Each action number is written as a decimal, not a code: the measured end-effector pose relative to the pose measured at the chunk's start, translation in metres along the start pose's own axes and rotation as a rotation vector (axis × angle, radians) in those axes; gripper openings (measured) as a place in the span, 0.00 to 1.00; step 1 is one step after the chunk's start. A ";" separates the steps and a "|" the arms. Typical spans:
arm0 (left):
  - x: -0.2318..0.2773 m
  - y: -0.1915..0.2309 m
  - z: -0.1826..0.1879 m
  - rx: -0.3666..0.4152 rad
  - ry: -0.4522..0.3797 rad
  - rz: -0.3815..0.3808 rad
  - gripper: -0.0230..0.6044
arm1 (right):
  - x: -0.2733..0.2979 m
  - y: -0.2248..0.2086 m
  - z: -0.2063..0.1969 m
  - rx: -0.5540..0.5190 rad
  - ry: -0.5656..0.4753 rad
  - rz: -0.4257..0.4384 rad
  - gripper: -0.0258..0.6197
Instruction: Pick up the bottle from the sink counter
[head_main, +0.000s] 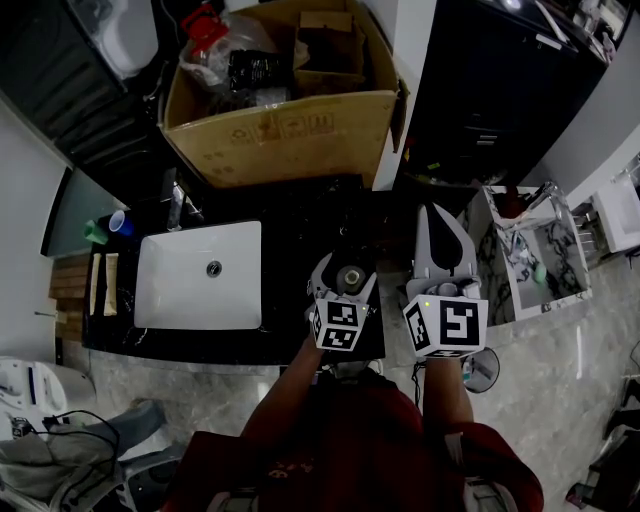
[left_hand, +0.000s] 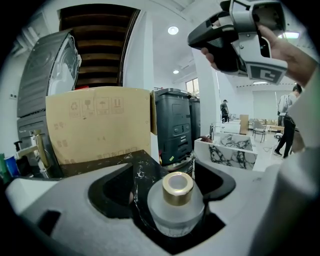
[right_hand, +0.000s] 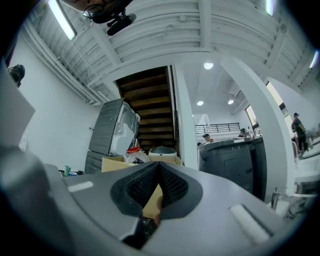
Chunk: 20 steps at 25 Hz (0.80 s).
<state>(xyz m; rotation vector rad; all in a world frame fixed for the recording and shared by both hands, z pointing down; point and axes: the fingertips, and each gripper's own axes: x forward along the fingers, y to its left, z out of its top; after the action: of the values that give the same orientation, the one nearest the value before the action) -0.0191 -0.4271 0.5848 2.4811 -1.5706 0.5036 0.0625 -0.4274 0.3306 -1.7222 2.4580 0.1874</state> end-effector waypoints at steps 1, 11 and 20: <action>0.000 0.000 0.000 0.000 0.000 -0.001 0.66 | 0.000 0.000 0.000 0.000 0.000 0.000 0.04; 0.001 -0.003 -0.001 -0.006 -0.004 -0.008 0.66 | -0.002 -0.001 0.002 -0.007 -0.001 0.000 0.04; 0.000 -0.006 -0.002 -0.013 -0.003 -0.019 0.66 | -0.001 0.001 0.000 -0.002 0.001 -0.001 0.04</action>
<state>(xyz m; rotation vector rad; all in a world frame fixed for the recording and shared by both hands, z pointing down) -0.0141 -0.4241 0.5872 2.4858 -1.5445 0.4852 0.0619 -0.4263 0.3307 -1.7248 2.4586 0.1891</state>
